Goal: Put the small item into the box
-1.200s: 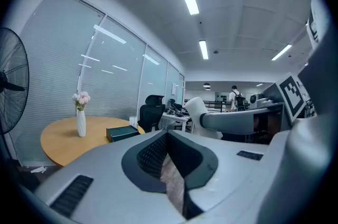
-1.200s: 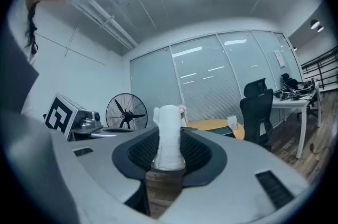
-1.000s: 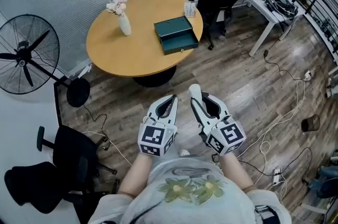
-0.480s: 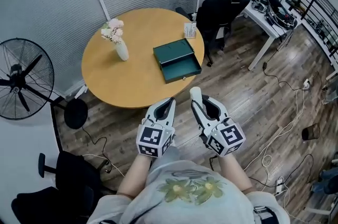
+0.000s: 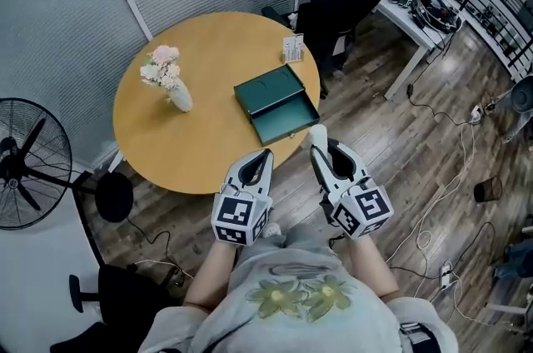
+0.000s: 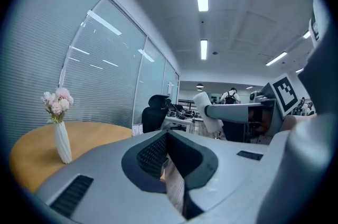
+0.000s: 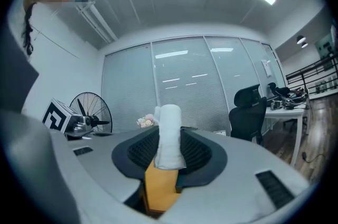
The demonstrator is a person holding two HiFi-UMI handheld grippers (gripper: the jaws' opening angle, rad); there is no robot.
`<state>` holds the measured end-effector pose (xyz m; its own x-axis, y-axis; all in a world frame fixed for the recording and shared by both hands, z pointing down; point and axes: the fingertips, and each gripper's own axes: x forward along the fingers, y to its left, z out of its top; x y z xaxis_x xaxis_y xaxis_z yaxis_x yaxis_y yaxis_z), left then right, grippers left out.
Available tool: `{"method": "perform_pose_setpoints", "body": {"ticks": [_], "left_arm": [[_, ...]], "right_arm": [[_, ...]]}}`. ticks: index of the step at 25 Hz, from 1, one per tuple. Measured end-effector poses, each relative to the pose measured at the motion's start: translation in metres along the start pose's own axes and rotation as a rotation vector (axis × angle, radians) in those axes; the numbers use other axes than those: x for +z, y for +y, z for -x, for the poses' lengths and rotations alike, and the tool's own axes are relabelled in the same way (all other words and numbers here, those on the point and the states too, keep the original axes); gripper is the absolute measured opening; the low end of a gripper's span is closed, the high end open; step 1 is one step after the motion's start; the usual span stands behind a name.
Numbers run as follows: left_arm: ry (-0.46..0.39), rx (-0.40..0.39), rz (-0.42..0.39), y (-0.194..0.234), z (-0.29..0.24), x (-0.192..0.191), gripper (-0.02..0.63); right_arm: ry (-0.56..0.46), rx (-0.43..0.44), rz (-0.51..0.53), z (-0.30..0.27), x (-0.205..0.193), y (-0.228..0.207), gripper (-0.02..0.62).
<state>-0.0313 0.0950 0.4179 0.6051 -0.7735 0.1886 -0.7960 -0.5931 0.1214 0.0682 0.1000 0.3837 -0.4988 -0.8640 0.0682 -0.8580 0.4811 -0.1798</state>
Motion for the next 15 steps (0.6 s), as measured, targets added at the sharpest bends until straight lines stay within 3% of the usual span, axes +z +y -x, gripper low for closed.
{"method": "perform_pose_setpoints", "body": {"ticks": [7,15], "left_arm": [[0.023,-0.027,0.029,0.028,-0.025,-0.012,0.0],[0.011,-0.003,0.028,0.065,-0.051,-0.003,0.0]], "right_arm": [[0.039,-0.024,-0.003,-0.038,-0.013,-0.013,0.133],[0.03,-0.006,0.001,-0.086,-0.008,-0.029,0.133]]}}
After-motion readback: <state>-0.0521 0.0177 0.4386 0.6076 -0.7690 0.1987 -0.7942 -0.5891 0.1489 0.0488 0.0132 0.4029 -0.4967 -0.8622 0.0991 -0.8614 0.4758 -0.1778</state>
